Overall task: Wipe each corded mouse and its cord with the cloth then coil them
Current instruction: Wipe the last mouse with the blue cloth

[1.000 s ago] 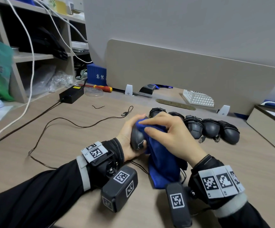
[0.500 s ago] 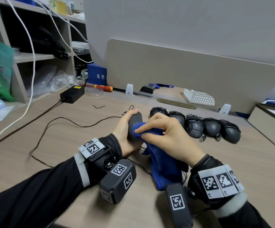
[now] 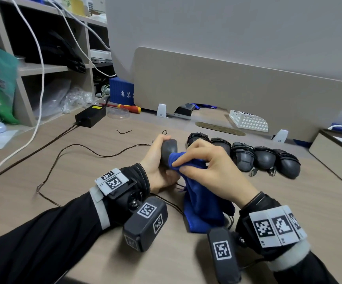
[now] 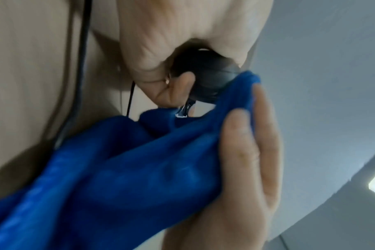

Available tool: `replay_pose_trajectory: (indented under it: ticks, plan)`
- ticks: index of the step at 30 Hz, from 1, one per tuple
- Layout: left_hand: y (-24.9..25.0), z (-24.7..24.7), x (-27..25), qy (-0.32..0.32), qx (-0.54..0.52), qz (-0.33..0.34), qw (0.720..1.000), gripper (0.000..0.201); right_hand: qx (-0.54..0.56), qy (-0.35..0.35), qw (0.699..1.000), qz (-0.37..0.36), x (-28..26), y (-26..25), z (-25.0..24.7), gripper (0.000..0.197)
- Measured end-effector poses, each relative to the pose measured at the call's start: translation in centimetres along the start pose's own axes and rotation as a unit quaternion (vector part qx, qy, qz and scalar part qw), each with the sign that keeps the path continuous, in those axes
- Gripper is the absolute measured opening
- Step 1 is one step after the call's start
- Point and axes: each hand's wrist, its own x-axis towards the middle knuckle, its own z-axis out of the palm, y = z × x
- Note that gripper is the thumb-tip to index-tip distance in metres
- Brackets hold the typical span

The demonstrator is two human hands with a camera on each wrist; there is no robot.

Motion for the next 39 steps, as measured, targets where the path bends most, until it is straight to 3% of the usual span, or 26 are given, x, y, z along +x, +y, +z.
replay_pose_trajectory:
  ticks: [4,7,12,15,21,25,28,32,36,39]
  plan:
    - [-0.1,0.2,-0.1,-0.002,-0.043,0.010,0.999,0.044,-0.003,0.038,0.999,0.008,0.2,0.0,-0.1,0.019]
    - [-0.4,0.7,-0.2,-0.005,-0.016,0.027,0.999,0.044,0.014,0.054,0.998,-0.019,0.2,-0.4,0.2,0.018]
    - [-0.1,0.3,-0.1,0.006,-0.058,0.009,0.998,0.045,-0.004,0.007,0.999,0.031,0.4,0.8,-0.2,0.023]
    - [0.1,0.0,0.1,0.005,-0.123,0.019,0.992,0.043,-0.030,0.062,0.996,0.056,0.4,1.1,-0.4,0.024]
    - [-0.2,0.6,-0.1,-0.020,-0.130,0.079,0.988,0.036,0.039,0.119,0.992,0.008,0.4,0.3,-0.3,0.025]
    - [0.0,0.5,-0.4,-0.062,-0.117,0.056,0.990,0.050,0.031,0.227,0.973,0.027,0.5,0.9,-0.7,0.033]
    - [0.1,0.5,-0.5,-0.071,-0.069,0.062,0.993,0.058,0.032,0.258,0.965,0.045,0.5,1.1,-0.8,0.032]
    - [0.2,0.5,-0.6,-0.058,-0.094,0.058,0.992,0.048,0.047,0.220,0.974,0.020,0.4,0.7,-0.7,0.028]
    - [0.1,0.5,-0.7,-0.045,-0.085,0.052,0.994,0.037,0.071,0.089,0.993,-0.032,0.2,-0.1,0.1,0.021]
    - [-0.2,0.8,-1.1,-0.076,-0.047,0.034,0.995,0.038,0.078,0.123,0.989,-0.019,0.4,0.4,-0.1,0.020]
